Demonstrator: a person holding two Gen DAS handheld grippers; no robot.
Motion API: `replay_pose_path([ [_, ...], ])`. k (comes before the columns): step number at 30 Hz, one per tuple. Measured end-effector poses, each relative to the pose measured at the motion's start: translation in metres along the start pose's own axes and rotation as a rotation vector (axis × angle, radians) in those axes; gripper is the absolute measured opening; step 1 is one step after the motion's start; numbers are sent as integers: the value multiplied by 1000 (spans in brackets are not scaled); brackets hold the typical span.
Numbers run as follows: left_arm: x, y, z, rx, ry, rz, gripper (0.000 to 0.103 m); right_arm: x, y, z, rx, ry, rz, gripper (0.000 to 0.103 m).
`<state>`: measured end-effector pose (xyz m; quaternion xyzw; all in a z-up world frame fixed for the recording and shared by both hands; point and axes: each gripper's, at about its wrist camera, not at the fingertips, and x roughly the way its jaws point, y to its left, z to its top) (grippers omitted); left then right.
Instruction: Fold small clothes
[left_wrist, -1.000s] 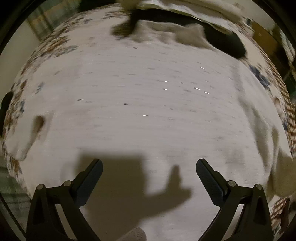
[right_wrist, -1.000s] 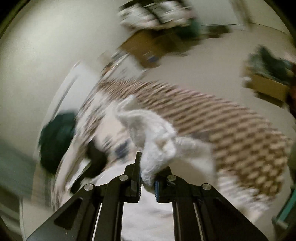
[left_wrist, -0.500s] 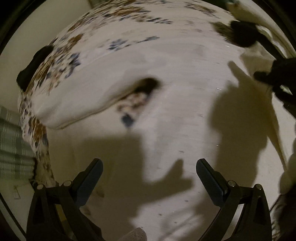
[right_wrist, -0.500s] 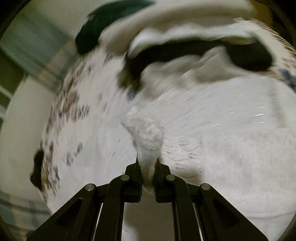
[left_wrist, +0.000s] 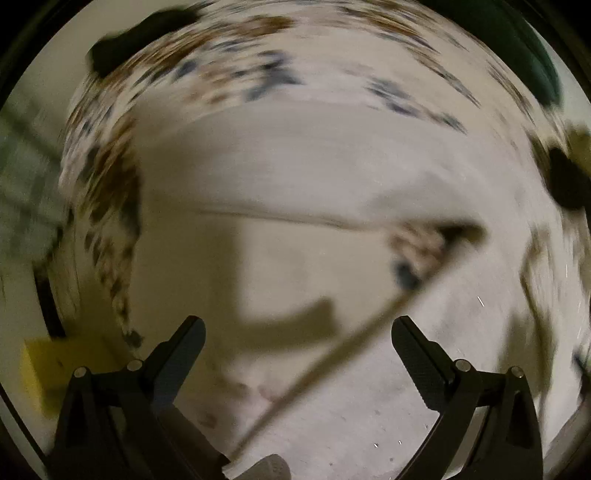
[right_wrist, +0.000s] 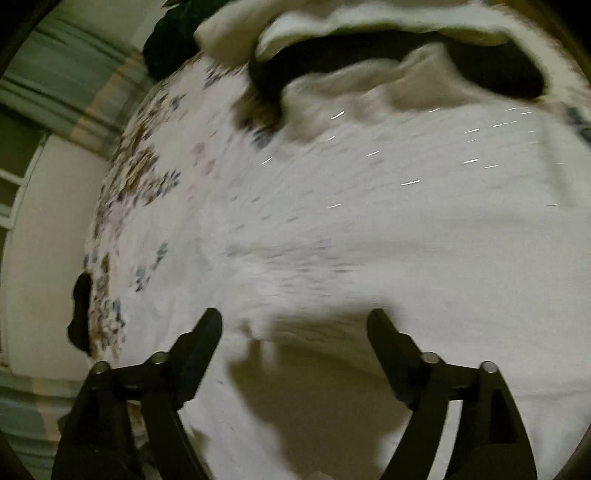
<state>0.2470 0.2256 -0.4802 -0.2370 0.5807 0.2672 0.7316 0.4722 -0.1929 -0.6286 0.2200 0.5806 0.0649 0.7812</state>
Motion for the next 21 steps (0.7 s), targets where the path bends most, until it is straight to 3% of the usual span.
replay_pose_path([
  [3,15,43,11,-170,28,-44,103,-14,-15,-11,28,3,-77,86],
  [7,38,96,22,-460,49,-174,103,-14,-33,-21,73,39,-114,86],
  [10,41,127,39,-583,6,-172,103,-10,-32,-17,93,62,-125,86],
  [12,32,145,55,-614,-63,-127,103,-15,-32,-9,94,68,-118,86],
  [15,22,172,87,-574,-182,-45,103,-12,-13,-1,69,69,-115,86],
  [17,31,189,110,-541,-205,-8,103,-7,-3,2,57,73,-107,86],
  [20,52,217,131,-570,-211,-43,103,0,7,4,62,84,-78,86],
  [21,58,224,135,-586,-216,-90,103,3,10,5,62,86,-71,86],
])
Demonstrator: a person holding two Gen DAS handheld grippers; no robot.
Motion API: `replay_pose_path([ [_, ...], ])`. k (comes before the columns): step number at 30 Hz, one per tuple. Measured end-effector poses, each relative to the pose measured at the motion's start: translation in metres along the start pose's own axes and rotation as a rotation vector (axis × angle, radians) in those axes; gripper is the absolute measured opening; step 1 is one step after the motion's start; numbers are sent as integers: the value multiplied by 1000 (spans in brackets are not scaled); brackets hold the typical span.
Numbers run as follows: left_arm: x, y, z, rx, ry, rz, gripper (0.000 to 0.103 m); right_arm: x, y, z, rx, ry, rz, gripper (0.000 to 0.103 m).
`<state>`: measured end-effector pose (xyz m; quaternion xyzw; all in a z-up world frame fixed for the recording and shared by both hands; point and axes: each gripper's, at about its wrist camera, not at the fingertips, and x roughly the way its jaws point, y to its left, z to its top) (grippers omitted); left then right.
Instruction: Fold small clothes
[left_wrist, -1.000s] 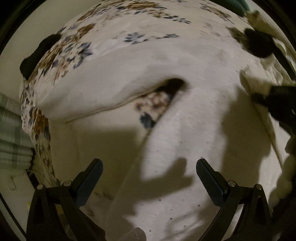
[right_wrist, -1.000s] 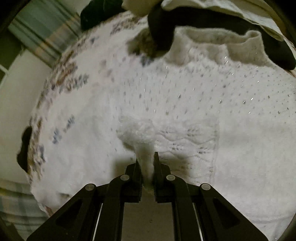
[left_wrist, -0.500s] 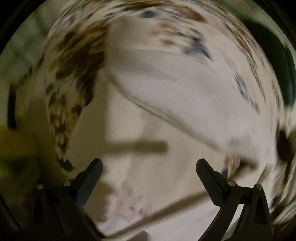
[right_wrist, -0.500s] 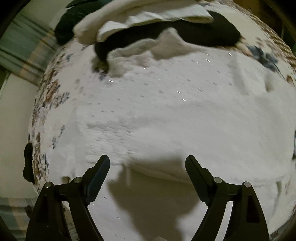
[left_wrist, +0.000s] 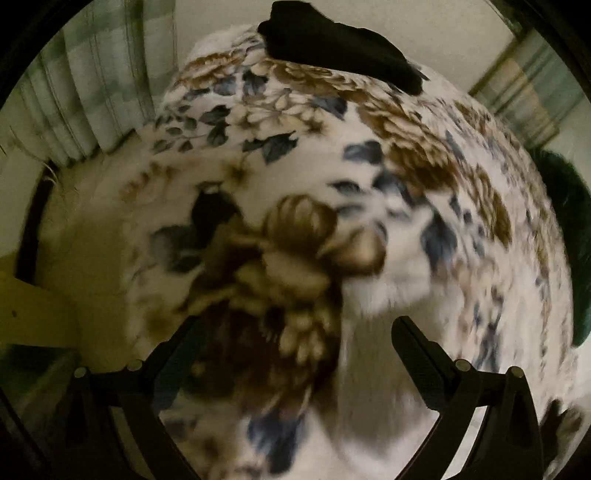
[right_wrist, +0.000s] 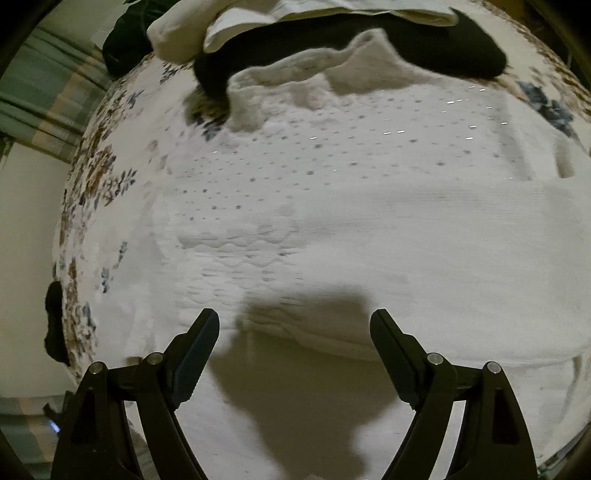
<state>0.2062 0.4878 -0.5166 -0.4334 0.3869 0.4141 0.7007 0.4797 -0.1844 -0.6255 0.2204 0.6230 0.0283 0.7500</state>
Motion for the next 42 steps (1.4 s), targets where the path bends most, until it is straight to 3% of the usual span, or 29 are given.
replay_pose_path([
  [4,26,-20,12,39,6,-90,101,8,13,1,-35,3,-12,86],
  [5,29,-26,10,63,14,-93,90,11,16,1,-47,7,-16,86],
  [6,39,-35,6,101,34,-87,71,13,18,1,-55,12,-20,86],
  [8,44,-44,-2,147,32,-68,44,16,21,1,-62,18,-24,86],
  [9,41,-47,-5,162,1,-63,19,17,23,1,-66,20,-19,86],
  [10,36,-46,-5,152,-9,-69,10,17,24,1,-70,21,-18,86],
  [11,30,-43,-4,128,-20,-71,9,17,26,1,-75,19,-21,86],
  [17,-28,18,8,-49,-176,0,9,16,30,2,-89,14,-15,86],
  [20,-18,50,10,-114,-115,18,12,17,30,0,-87,19,-10,86],
  [22,-4,74,6,-189,-26,1,21,17,32,-2,-91,23,-9,86],
  [25,5,98,-11,-306,31,-108,29,16,34,-7,-100,28,-5,86],
  [27,8,104,-23,-367,30,-199,43,15,36,-9,-111,32,-4,86],
  [29,8,105,-32,-438,3,-298,64,15,38,-11,-125,32,-9,86],
  [30,11,103,-34,-475,-4,-344,68,15,38,-12,-131,34,-11,86],
  [39,15,64,-52,-495,115,-420,68,16,41,-11,-124,30,-18,86],
  [41,23,59,-54,-506,108,-409,69,19,43,-12,-120,34,-14,86],
  [42,25,57,-53,-516,87,-409,74,20,45,-12,-121,35,-12,86],
])
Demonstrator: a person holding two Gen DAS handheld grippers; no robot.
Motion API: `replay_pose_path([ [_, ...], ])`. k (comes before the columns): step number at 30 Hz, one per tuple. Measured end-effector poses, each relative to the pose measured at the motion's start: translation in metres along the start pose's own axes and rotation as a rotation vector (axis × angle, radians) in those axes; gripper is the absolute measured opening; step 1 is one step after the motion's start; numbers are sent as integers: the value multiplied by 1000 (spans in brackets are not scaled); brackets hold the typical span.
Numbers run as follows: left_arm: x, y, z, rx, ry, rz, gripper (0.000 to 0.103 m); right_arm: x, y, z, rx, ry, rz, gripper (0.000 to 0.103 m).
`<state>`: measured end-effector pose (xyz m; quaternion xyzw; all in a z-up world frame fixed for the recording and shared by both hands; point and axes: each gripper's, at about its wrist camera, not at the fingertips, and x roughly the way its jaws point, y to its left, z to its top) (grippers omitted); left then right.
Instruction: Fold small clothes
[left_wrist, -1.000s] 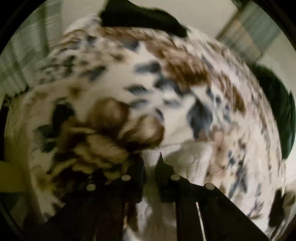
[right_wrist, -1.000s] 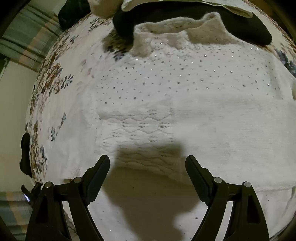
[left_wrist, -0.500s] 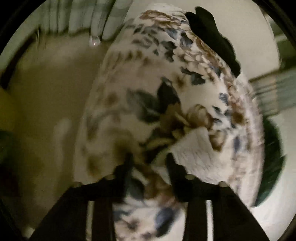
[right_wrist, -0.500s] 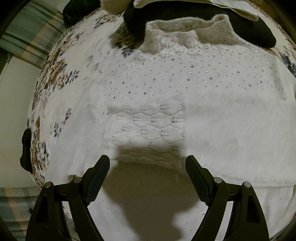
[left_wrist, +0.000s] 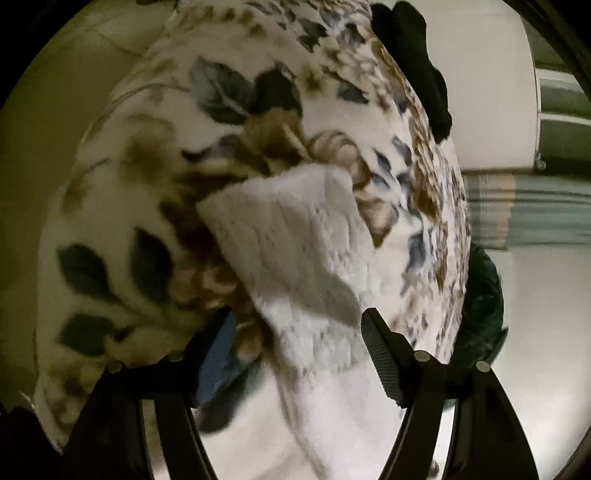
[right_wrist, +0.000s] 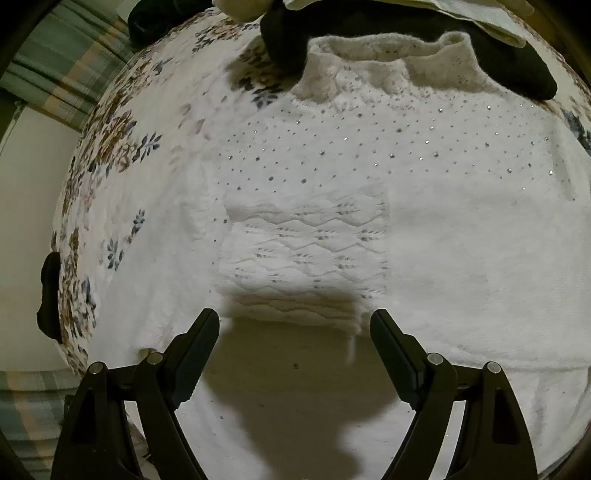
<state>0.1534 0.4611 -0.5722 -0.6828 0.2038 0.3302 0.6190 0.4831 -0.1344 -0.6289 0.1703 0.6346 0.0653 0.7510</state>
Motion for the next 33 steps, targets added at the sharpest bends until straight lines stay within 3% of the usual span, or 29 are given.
replay_pose_path([
  [4,12,-22,5,9,-70,17,75,1,6,0,-14,-5,11,86],
  [5,14,-28,5,23,-87,14,68,0,7,0,-18,-10,9,86],
  [6,16,-35,6,44,-101,7,32,-1,7,1,-19,-13,7,86],
  [7,20,-45,5,84,-101,20,13,-2,6,1,-16,-18,4,86],
  [11,7,-91,-6,292,-178,78,12,-11,-4,3,0,-44,-9,86],
  [18,-60,-184,-69,695,-303,51,12,-46,-49,-1,34,-111,-38,86],
  [21,-84,-220,-125,849,-276,-5,12,-64,-83,-4,76,-128,-47,86],
  [26,-89,-269,-257,1086,-121,-107,12,-90,-141,-10,153,-131,-66,86],
  [33,-47,-267,-491,1383,252,-190,12,-125,-237,-15,215,-161,-133,86],
])
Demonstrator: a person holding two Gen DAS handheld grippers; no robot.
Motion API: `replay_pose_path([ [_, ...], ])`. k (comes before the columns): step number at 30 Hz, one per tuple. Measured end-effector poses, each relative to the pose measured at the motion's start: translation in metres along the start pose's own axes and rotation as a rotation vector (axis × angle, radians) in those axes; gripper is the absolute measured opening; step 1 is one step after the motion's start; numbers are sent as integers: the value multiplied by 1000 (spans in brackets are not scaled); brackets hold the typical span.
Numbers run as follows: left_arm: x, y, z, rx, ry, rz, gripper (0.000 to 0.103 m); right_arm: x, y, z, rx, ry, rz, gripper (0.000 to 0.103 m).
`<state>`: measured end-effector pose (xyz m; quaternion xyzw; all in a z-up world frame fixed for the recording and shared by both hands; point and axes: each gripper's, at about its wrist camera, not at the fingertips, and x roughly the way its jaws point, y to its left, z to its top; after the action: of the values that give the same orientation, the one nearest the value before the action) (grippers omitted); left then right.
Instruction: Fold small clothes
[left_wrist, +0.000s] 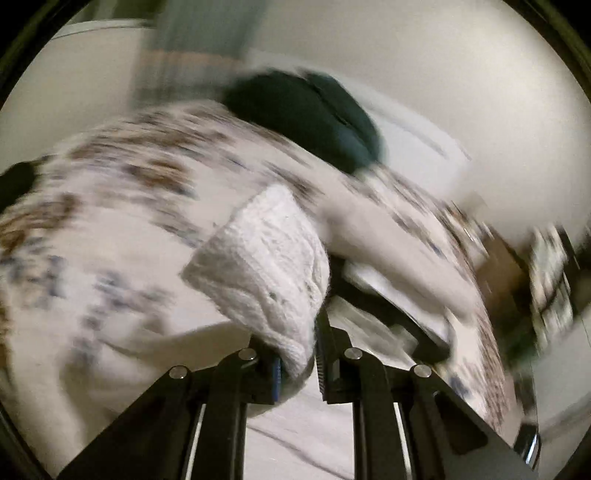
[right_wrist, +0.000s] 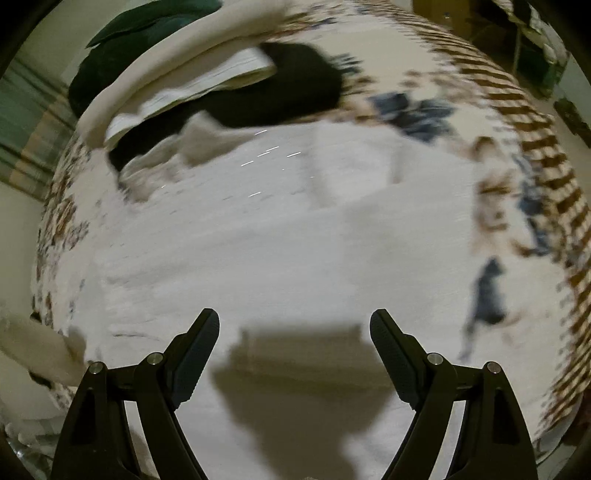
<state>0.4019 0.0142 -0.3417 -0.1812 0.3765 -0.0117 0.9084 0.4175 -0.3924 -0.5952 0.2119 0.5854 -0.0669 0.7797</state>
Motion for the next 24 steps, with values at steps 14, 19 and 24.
replay_pose_path([
  [14,97,-191,-140,361,427,-112,24,-2,-148,14,210,42,3,86],
  [19,70,-158,-119,276,406,-123,89,-16,-157,7,239,51,73,86],
  [24,50,-93,-83,218,341,10,90,-32,-143,8,309,32,227,86],
])
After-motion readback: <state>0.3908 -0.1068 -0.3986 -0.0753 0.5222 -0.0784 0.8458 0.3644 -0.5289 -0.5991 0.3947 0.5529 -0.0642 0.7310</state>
